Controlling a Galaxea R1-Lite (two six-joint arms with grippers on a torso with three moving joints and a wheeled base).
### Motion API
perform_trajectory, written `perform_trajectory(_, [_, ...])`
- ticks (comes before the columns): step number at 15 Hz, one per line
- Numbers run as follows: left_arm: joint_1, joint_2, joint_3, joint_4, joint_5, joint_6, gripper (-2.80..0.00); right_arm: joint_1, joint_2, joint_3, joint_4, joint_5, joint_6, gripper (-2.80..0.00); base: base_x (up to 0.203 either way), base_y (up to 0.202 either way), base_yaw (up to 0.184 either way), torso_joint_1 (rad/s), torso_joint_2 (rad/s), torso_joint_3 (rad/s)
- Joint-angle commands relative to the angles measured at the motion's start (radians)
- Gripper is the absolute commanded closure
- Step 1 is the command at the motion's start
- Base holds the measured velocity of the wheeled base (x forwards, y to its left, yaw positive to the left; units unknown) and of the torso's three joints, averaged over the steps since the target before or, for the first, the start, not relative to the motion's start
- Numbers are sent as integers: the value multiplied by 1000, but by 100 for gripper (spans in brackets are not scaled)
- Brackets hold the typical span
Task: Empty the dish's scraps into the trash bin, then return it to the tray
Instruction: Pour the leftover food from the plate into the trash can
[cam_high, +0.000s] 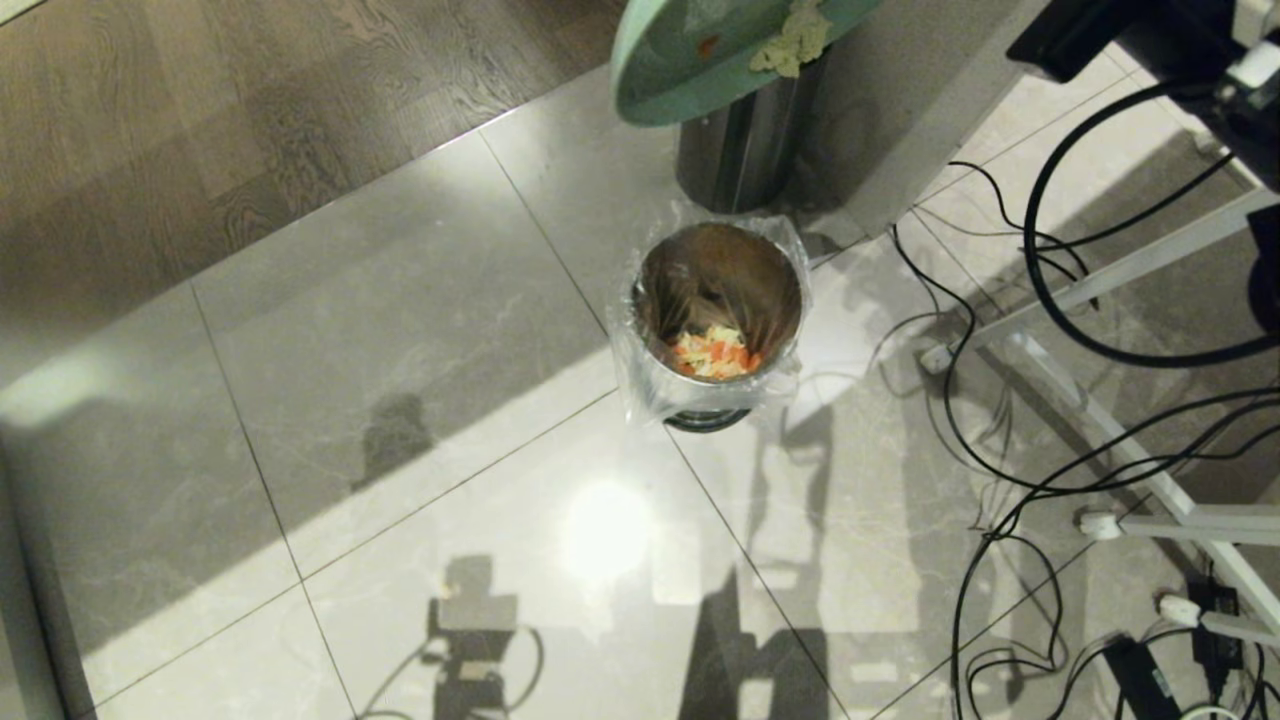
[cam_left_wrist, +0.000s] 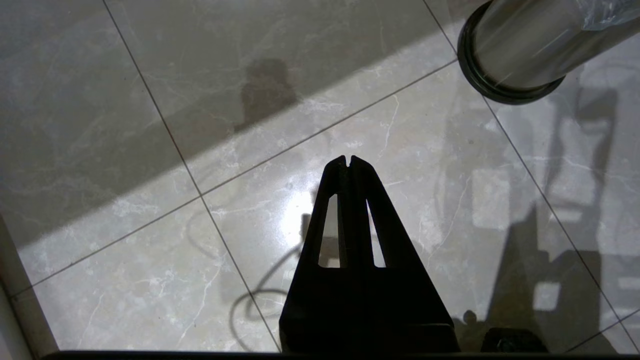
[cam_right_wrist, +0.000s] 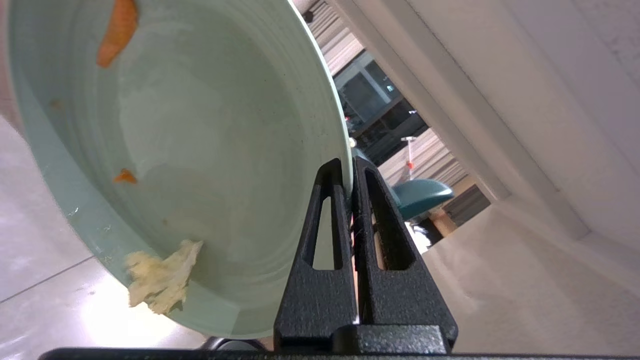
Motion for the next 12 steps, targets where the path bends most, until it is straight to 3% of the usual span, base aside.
perform_trajectory(1, [0, 1, 0, -1, 0, -1, 0, -2, 8, 13, -16, 7, 1, 0, 0, 0, 0, 0, 0, 0])
perform_trajectory(12, [-1, 1, 0, -1, 0, -1, 0, 0, 50, 8, -67, -1, 33, 0, 0, 0, 0, 0, 0, 0])
